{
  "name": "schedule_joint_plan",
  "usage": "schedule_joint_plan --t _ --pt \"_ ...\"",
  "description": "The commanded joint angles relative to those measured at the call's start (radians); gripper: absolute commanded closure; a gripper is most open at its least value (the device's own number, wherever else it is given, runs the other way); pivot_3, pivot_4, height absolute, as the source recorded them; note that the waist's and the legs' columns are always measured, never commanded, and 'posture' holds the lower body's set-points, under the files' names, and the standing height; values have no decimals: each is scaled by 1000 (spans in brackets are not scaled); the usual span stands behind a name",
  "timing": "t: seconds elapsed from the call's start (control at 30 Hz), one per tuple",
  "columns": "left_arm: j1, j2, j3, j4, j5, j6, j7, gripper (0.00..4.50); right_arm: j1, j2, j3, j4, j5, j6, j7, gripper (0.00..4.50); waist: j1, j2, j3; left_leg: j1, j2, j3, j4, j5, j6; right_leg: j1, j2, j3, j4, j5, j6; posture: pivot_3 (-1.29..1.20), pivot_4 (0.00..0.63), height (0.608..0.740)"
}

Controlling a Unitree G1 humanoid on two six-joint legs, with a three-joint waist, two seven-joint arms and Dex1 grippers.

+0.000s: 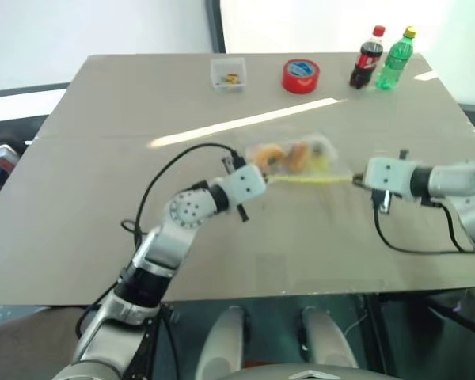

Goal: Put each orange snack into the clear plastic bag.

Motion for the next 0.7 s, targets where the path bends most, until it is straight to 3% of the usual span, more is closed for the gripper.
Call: schedule_joint_plan --t 0.03,0.07,0.1,0.17,0.3,0.4,0.7 --pt "63 9 41 -104 -7 64 15 2589 91 -30 -94 -84 47 102 -2 2587 3 0 0 2 0 1 0 0 0 2 0 -1 0 0 0 0 150 740" --pt "85 1 60 -122 -15 82 32 2139 127 -37 -117 -92 74 123 11 2147 3 0 0 2 0 2 1 0 0 2 1 -1 0 0 0 0 150 740" --pt "115 -14 95 -151 -36 108 50 1568 162 -28 -163 -81 115 134 12 2102 2 0 0 3 0 2 2 0 0 3 1 -1 1 0 0 0 150 740" --pt "164 -43 166 -208 -96 171 66 1352 203 -8 -239 -46 183 122 16 2102 3 -1 0 7 0 5 5 0 0 5 2 1 5 0 0 0 150 740" --pt "272 -9 264 -323 -184 248 21 1352 214 41 -400 17 375 156 59 2102 -2 -1 0 12 2 4 3 0 0 9 2 2 5 0 0 0 150 740" --pt "336 23 353 -386 -275 300 -14 1352 219 11 -456 57 471 193 141 2102 0 -1 0 14 2 5 1 0 0 9 3 4 6 0 0 0 150 740" --pt "456 72 526 -499 -489 408 -54 1352 201 -25 -479 151 570 175 269 2102 1 -1 0 14 3 8 2 0 0 10 2 3 4 -1 -1 0 150 740"
